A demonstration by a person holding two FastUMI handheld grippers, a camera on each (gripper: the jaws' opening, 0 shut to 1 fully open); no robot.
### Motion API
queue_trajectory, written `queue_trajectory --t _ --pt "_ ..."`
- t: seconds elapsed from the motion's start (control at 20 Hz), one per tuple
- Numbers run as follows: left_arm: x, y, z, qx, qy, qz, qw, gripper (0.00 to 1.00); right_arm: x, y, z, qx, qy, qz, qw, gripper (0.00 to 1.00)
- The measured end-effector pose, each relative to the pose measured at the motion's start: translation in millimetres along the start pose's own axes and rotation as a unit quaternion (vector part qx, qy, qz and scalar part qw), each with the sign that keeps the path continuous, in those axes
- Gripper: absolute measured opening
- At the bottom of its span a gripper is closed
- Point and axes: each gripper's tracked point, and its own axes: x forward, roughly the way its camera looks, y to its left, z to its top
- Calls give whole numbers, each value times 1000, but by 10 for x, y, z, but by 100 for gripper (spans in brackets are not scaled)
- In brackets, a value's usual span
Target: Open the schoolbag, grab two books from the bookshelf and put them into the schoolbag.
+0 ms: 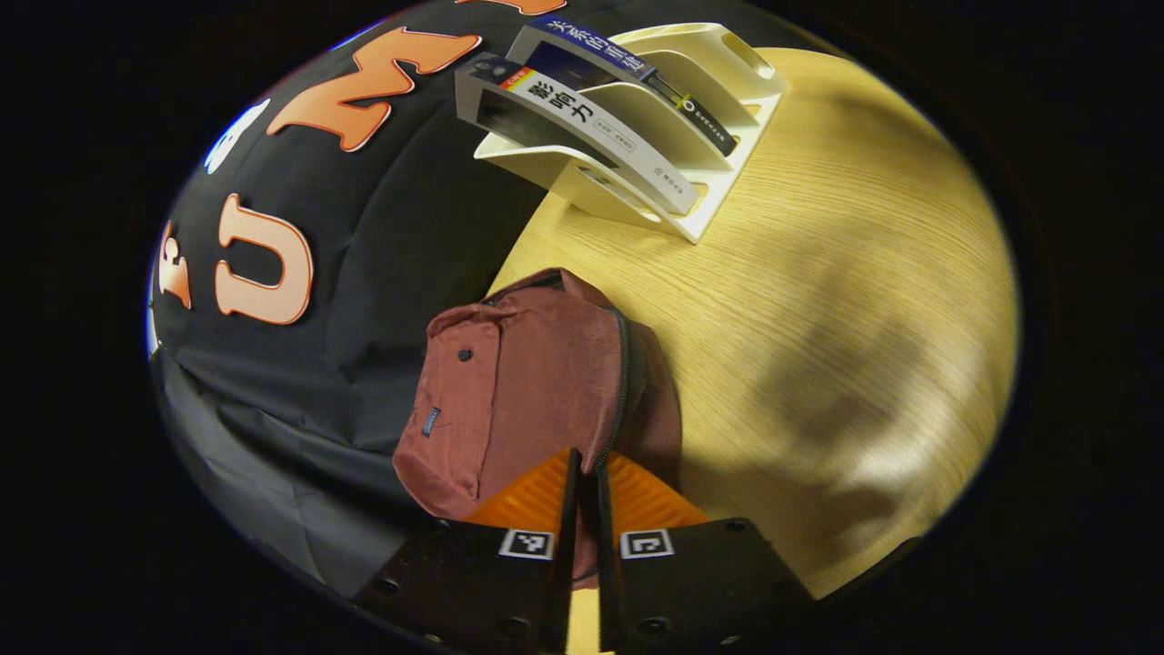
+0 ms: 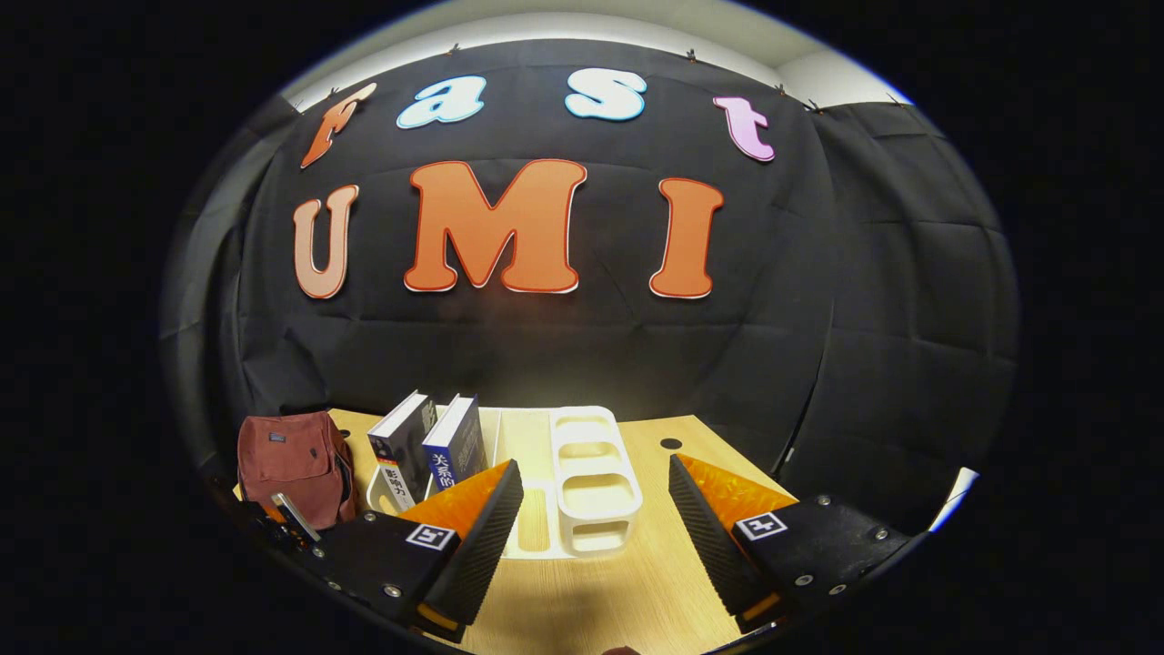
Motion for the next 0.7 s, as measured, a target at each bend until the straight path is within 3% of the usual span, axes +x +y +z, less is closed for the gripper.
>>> queue_trajectory --t 0.2,0.7 --pt "-129 325 103 -48 -4 -33 998 3 24 136 -1 -5 9 20 1000 96" --pt "-367 1422 443 -88 -55 -76 992 1 221 836 152 -34 38 107 993 96"
